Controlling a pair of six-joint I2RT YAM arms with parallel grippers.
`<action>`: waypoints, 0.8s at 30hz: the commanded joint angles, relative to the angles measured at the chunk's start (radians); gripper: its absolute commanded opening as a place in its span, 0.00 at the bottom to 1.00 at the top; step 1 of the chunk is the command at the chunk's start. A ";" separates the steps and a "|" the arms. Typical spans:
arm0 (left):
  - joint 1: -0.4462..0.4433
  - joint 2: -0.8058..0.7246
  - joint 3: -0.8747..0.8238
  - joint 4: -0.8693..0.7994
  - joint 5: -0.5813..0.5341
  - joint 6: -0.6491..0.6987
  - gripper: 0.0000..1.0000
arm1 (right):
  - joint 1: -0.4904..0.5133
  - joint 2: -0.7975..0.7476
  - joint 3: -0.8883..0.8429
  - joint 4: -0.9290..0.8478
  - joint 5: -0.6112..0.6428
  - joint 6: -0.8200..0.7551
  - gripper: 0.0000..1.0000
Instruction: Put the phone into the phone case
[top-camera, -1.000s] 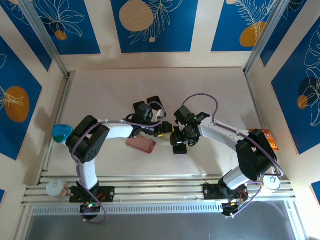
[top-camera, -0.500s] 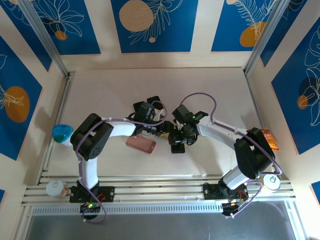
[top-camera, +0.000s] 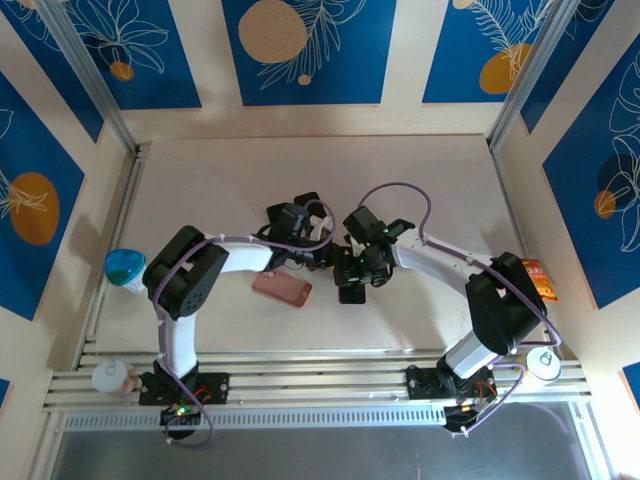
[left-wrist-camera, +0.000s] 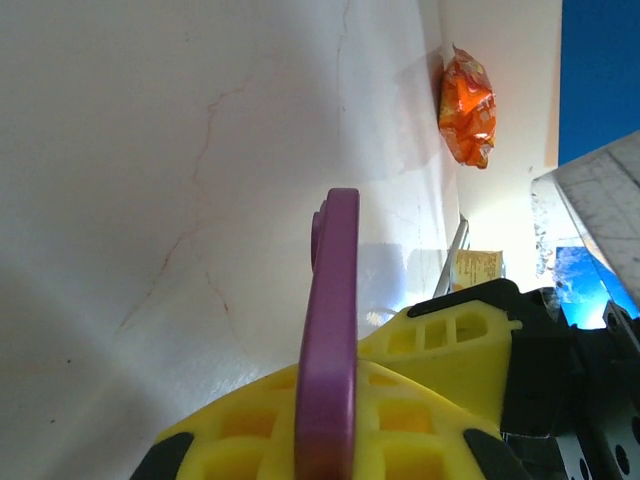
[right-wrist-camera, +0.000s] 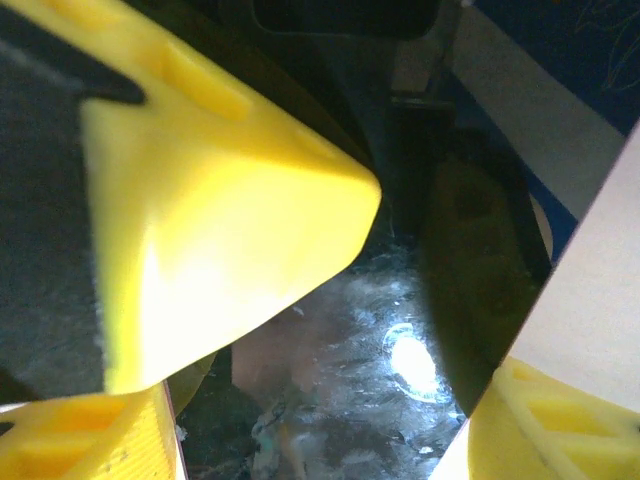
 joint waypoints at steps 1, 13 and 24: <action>-0.013 0.020 0.007 0.033 -0.010 -0.023 0.00 | 0.008 0.002 0.015 0.021 -0.038 -0.005 0.43; 0.002 -0.091 0.023 0.117 -0.286 -0.100 0.00 | -0.111 -0.180 -0.203 0.238 -0.187 0.168 0.82; -0.010 -0.212 -0.054 0.314 -0.707 -0.271 0.00 | -0.294 -0.279 -0.445 0.855 -0.414 0.496 0.86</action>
